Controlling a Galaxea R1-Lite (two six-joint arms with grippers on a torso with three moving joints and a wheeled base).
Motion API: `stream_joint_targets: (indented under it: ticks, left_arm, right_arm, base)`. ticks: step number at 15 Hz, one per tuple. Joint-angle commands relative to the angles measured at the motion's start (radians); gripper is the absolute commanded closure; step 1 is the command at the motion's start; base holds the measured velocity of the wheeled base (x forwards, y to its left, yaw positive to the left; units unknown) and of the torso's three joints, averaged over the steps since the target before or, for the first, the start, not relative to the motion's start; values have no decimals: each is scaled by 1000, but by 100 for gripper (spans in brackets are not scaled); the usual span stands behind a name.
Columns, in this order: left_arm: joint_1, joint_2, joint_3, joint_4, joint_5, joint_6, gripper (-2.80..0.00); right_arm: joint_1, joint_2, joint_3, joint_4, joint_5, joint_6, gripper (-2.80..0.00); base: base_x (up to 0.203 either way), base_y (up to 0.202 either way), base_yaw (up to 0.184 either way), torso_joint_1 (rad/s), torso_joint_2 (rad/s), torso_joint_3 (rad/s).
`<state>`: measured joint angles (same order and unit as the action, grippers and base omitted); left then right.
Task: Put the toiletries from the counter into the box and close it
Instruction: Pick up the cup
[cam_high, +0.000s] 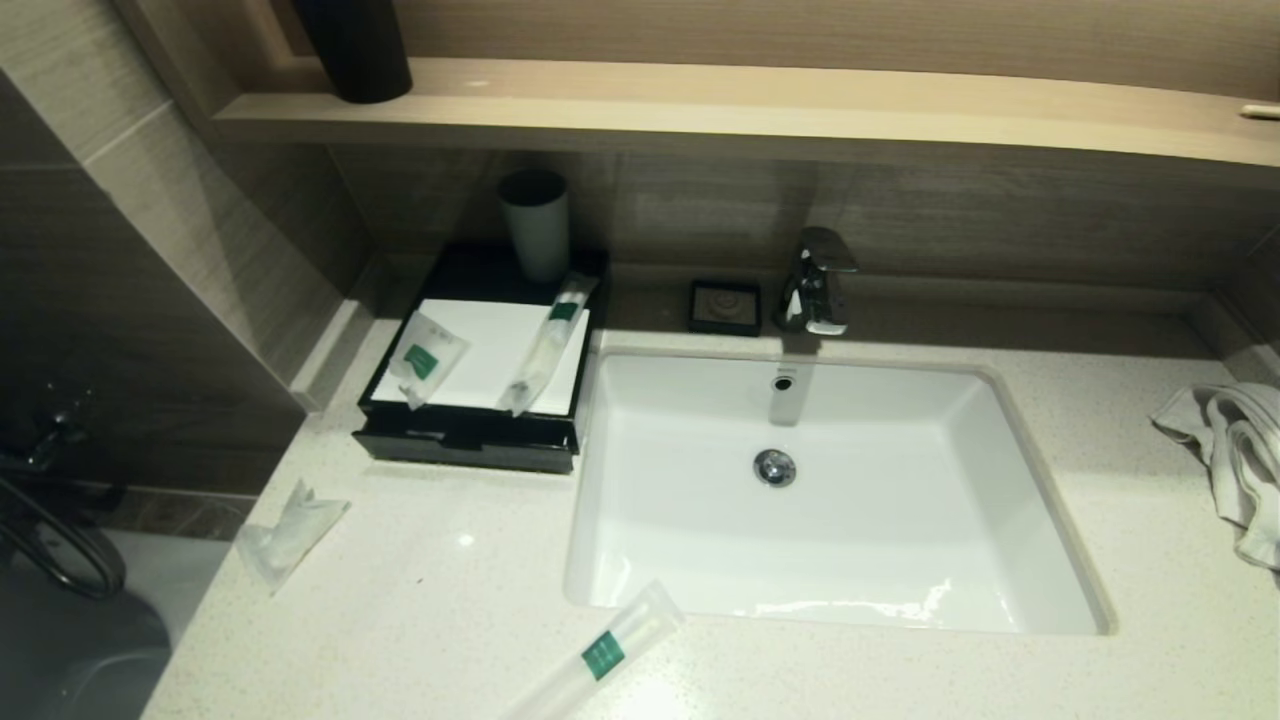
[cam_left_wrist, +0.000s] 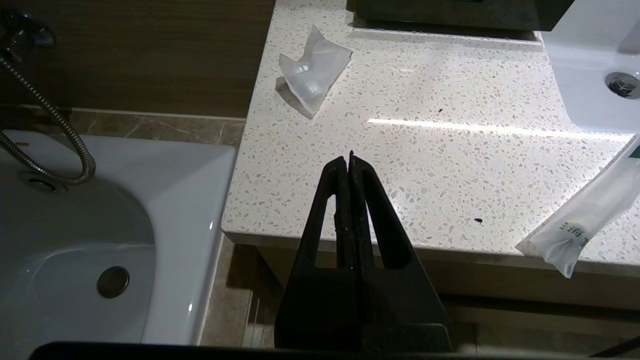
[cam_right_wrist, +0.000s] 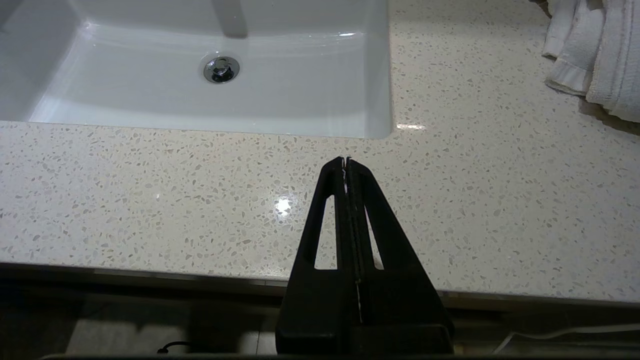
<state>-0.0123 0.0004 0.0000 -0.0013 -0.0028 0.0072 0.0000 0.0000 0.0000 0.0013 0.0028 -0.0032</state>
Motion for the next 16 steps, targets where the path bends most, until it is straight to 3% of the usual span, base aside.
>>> stream_joint_targets:
  ticks: [1, 16]
  left_arm:
    - [0, 1, 0, 1, 0, 2, 0]
    - [0, 1, -5, -3, 0, 19, 0]
  right_arm:
    - [0, 0, 0, 0, 0, 0, 0]
    - [-1, 0, 0, 0, 0, 0, 0]
  base:
    - [0, 0, 0, 0, 0, 0]
    - [0, 0, 0, 0, 0, 0]
